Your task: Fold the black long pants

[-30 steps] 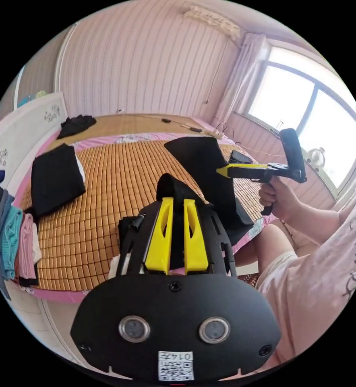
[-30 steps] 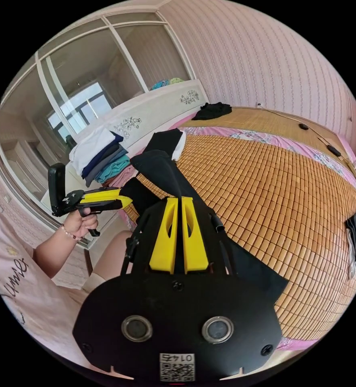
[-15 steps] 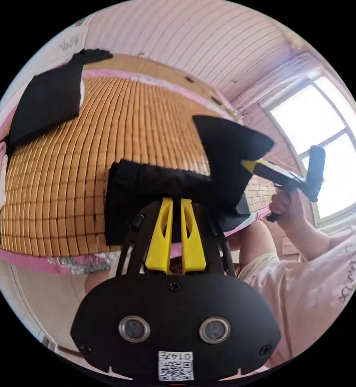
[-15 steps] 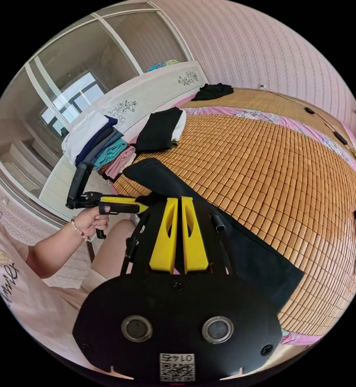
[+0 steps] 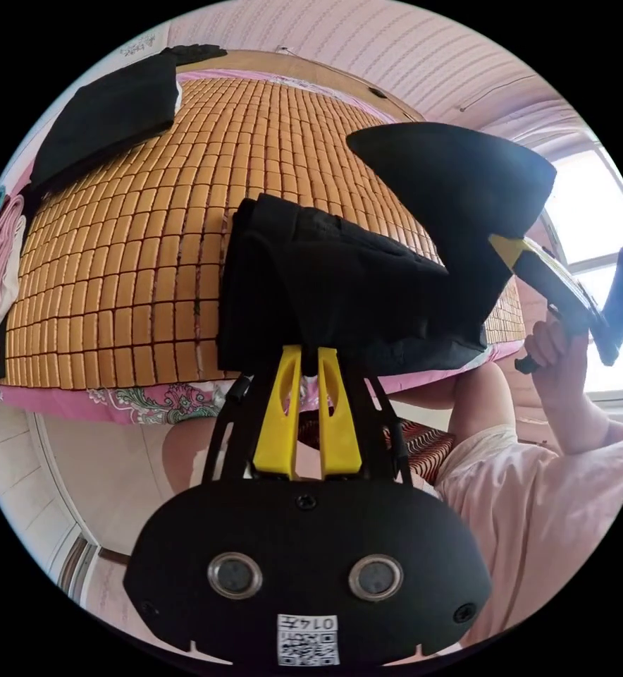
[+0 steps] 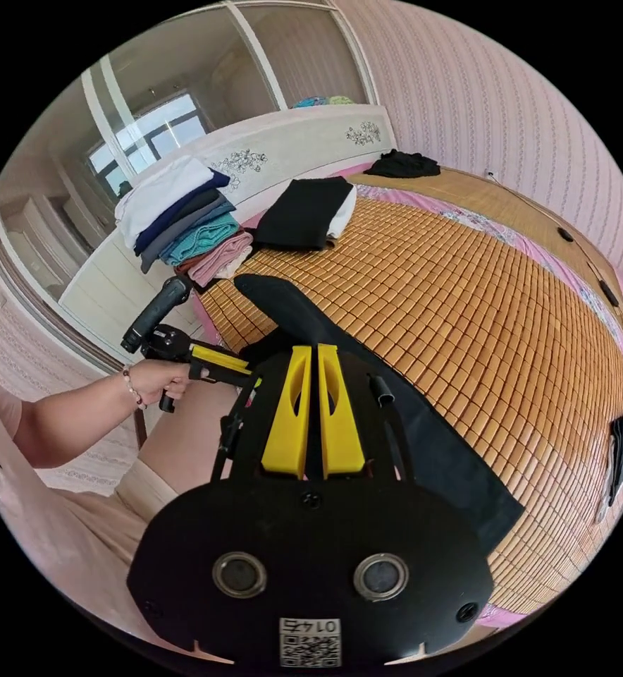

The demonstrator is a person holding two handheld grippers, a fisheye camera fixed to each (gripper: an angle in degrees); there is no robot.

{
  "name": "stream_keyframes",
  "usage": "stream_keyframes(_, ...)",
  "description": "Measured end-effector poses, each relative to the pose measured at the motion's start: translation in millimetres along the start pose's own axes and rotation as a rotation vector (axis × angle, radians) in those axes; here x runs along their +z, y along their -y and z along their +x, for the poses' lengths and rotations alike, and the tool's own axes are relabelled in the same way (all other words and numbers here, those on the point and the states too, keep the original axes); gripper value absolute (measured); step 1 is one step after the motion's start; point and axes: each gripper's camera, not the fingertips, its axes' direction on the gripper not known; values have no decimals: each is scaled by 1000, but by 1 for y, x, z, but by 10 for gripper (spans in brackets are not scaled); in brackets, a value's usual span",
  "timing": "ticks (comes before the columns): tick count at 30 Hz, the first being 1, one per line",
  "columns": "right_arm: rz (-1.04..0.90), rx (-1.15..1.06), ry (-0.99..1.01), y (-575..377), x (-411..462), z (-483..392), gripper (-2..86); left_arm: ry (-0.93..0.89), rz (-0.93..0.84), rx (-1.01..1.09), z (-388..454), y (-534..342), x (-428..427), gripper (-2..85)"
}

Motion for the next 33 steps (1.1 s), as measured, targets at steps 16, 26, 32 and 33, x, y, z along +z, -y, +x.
stream_keyframes(16,-340,-37,-103,-1,41,14,85,-56,165,-51,21,16,-28,69)
stream_keyframes(26,-477,241,-248,-47,40,83,84,110,24,41,77,51,11,4)
stream_keyframes(32,-447,246,-257,-38,37,83,68,331,247,302,155,63,-18,-3)
stream_keyframes(33,-458,254,-246,-38,41,85,65,333,155,262,151,72,0,-3)
